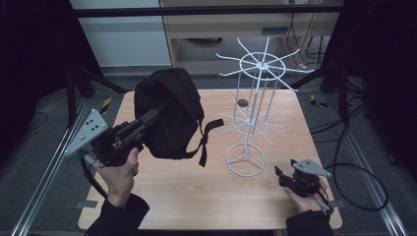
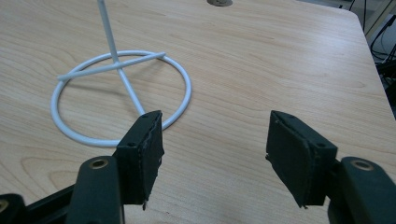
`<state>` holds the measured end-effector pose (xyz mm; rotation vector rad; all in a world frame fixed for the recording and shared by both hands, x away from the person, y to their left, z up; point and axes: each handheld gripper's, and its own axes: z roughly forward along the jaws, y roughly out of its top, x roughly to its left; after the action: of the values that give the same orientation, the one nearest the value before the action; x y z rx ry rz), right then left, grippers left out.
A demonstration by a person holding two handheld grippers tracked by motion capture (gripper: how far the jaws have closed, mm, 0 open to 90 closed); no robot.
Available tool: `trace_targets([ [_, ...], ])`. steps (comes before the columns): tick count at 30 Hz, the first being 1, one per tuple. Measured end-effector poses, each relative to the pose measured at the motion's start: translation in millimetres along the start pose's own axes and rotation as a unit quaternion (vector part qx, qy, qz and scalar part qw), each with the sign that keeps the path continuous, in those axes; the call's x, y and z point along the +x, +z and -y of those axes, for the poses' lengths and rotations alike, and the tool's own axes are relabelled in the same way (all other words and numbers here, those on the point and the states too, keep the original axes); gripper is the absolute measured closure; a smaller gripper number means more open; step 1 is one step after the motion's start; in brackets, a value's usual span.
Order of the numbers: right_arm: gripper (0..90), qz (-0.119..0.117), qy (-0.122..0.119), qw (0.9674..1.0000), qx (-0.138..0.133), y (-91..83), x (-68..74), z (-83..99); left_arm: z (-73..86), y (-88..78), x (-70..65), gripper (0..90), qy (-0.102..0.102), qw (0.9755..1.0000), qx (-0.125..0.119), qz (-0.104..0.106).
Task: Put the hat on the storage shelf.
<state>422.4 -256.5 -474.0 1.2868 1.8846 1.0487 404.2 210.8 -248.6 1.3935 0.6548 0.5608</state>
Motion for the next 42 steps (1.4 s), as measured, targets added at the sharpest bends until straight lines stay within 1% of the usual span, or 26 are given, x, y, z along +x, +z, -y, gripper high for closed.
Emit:
trace_targets([
  [1, 36.6, -0.001, 0.001, 1.0000, 0.000, 0.0, 0.1, 0.0, -5.8, 2.6, -2.3, 85.8, 0.000, 1.0000, -0.007, 0.003],
  [3, 36.7, 0.000, -0.001, 1.0000, 0.000, 0.3, -0.2, 0.1, -8.4, 4.0, -3.5, 85.7, 0.000, 0.9999, -0.011, 0.005],
  [4, 36.7, 0.000, -0.001, 1.0000, 0.000, 0.4, -0.2, 0.2, -13.5, 6.6, -6.3, 85.8, 0.003, 0.9998, -0.016, 0.008],
  [9, 36.7, 0.001, -0.002, 1.0000, 0.000, 0.8, -0.3, 0.3, -20.7, 12.9, -14.4, 85.8, 0.007, 0.9996, -0.021, 0.020],
  [11, 36.8, 0.000, -0.001, 1.0000, 0.002, 0.8, 0.0, 0.3, -22.9, 18.7, -18.6, 85.8, 0.009, 0.9995, -0.019, 0.024],
  [13, 36.7, -0.001, 0.000, 1.0000, 0.002, 0.7, 0.1, 0.2, -23.6, 21.4, -19.5, 85.8, 0.009, 0.9994, -0.018, 0.026],
  [15, 36.8, -0.001, -0.001, 1.0000, 0.002, 0.8, 0.1, 0.2, -25.2, 31.0, -21.2, 85.7, 0.008, 0.9994, -0.013, 0.030],
  [16, 36.8, -0.001, -0.001, 1.0000, 0.002, 0.8, 0.1, 0.2, -25.2, 31.0, -21.2, 85.8, 0.008, 0.9994, -0.013, 0.030],
  [18, 36.7, 0.000, -0.002, 1.0000, 0.000, 0.9, -0.5, 0.3, -25.4, 37.8, -22.8, 85.7, 0.009, 0.9993, -0.012, 0.034],
  [19, 36.8, -0.001, 0.000, 1.0000, 0.001, 0.6, -0.8, 0.3, -25.2, 43.7, -25.0, 85.7, 0.010, 0.9992, -0.008, 0.037],
  [20, 36.8, -0.001, 0.001, 1.0000, 0.002, 0.7, -0.9, 0.4, -25.2, 43.7, -25.0, 85.7, 0.010, 0.9992, -0.008, 0.037],
  [21, 36.8, -0.001, 0.001, 1.0000, 0.002, 0.8, -0.9, 0.6, -24.9, 49.6, -27.0, 85.8, 0.010, 0.9991, -0.006, 0.041],
  [25, 36.8, -0.001, -0.001, 1.0000, 0.001, 0.9, -0.4, 0.5, -23.1, 61.7, -30.3, 85.7, 0.011, 0.9989, 0.004, 0.046],
  [26, 36.8, -0.001, -0.001, 1.0000, 0.001, 1.0, -0.4, 0.5, -23.1, 61.7, -30.3, 85.8, 0.011, 0.9989, 0.004, 0.046],
  [27, 36.8, -0.002, -0.001, 1.0000, 0.002, 1.0, -0.3, 0.5, -21.1, 67.4, -30.8, 85.7, 0.012, 0.9987, 0.010, 0.048],
  [30, 36.8, -0.002, -0.002, 1.0000, 0.002, 1.3, -0.5, 0.7, -17.2, 74.3, -31.0, 85.7, 0.009, 0.9984, 0.016, 0.053],
  [32, 36.8, -0.002, -0.003, 1.0000, 0.002, 1.4, -0.4, 0.7, -15.7, 76.0, -31.2, 85.7, 0.009, 0.9983, 0.018, 0.055],
  [34, 36.8, -0.004, 0.000, 1.0000, 0.003, 1.6, 0.1, 0.8, -12.8, 79.4, -31.8, 85.7, 0.010, 0.9979, 0.026, 0.059],
  [35, 36.8, -0.004, -0.003, 1.0000, 0.003, 1.7, 0.0, 0.9, -8.6, 83.1, -32.6, 85.7, 0.015, 0.9975, 0.038, 0.058],
  [36, 36.8, -0.004, -0.002, 1.0000, 0.002, 1.5, 0.2, 0.7, -6.2, 84.9, -32.7, 85.6, 0.015, 0.9973, 0.042, 0.058],
  [40, 36.8, -0.005, 0.000, 1.0000, 0.005, 2.1, 0.2, 1.0, 1.9, 92.3, -32.8, 85.4, 0.014, 0.9966, 0.056, 0.059],
  [41, 36.8, -0.005, -0.001, 1.0000, 0.004, 2.2, 0.1, 1.2, 1.9, 92.3, -32.8, 85.3, 0.014, 0.9966, 0.056, 0.059],
  [42, 36.8, -0.006, 0.000, 1.0000, 0.004, 1.8, 0.2, 1.1, 6.8, 94.8, -33.7, 85.2, 0.020, 0.9961, 0.065, 0.057],
])
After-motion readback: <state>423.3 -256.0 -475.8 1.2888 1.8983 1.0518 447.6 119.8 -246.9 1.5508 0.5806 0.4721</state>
